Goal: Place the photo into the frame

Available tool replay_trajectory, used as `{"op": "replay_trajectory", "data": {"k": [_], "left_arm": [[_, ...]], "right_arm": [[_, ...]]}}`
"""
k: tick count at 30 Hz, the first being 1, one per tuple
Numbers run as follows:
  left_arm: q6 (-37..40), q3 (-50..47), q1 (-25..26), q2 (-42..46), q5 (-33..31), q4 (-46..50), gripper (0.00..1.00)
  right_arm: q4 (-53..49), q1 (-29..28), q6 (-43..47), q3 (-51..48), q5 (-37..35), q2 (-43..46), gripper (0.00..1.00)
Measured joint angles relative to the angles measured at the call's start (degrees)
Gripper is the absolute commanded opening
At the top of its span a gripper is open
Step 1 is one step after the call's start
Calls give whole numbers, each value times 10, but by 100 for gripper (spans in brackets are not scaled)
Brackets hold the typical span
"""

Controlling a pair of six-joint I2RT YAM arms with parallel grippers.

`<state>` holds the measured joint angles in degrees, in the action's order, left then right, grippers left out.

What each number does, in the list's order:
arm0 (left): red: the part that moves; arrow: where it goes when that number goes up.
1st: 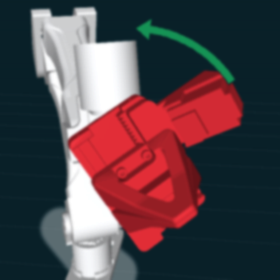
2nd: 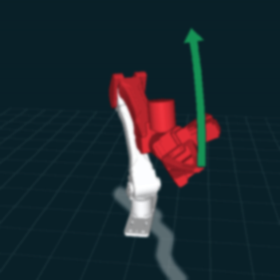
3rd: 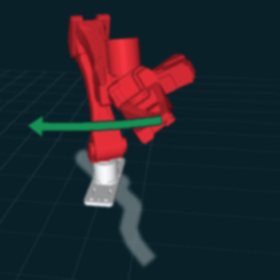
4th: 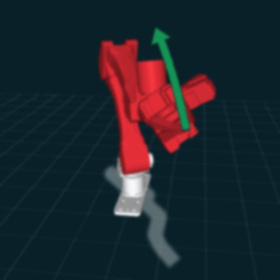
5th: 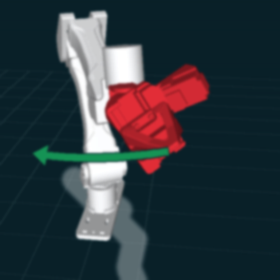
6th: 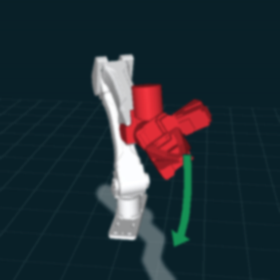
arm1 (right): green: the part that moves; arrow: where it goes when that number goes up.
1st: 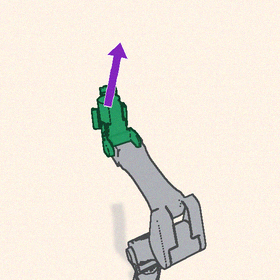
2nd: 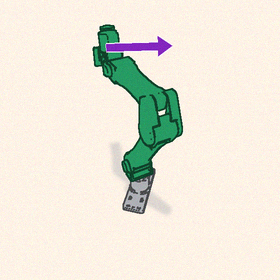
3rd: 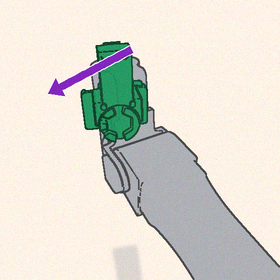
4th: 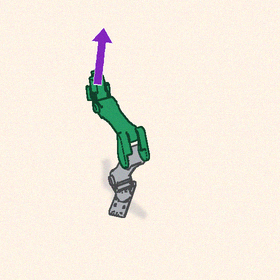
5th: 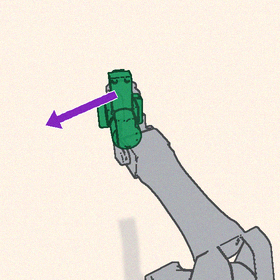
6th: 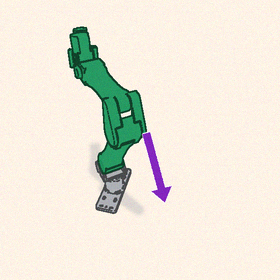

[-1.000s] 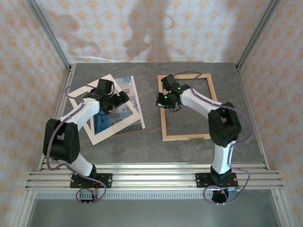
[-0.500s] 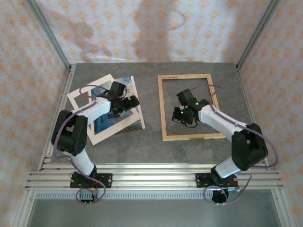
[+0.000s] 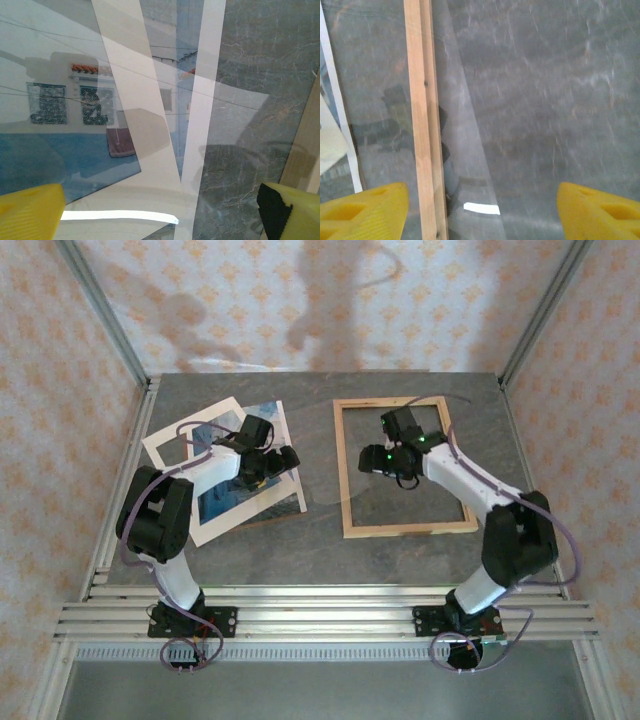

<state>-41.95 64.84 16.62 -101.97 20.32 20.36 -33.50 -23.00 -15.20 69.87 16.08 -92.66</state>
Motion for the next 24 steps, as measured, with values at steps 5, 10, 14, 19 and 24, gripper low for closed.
{"op": "replay_trajectory", "data": {"k": [5,10,14,19,24], "left_arm": [[0,0,0,-2,-1,2,100],[10,0,0,-2,-8,18,100],[18,-1,0,-2,-13,32,100],[20,-9,0,-2,-13,35,100],[20,-9,0,-9,-13,35,100]], "right_arm": [[30,25,32,88,71,-138,78],[34,28,50,180,127,-257,78],[36,28,52,199,162,-287,73],[55,28,48,193,209,-287,57],[66,28,43,165,229,-283,37]]}}
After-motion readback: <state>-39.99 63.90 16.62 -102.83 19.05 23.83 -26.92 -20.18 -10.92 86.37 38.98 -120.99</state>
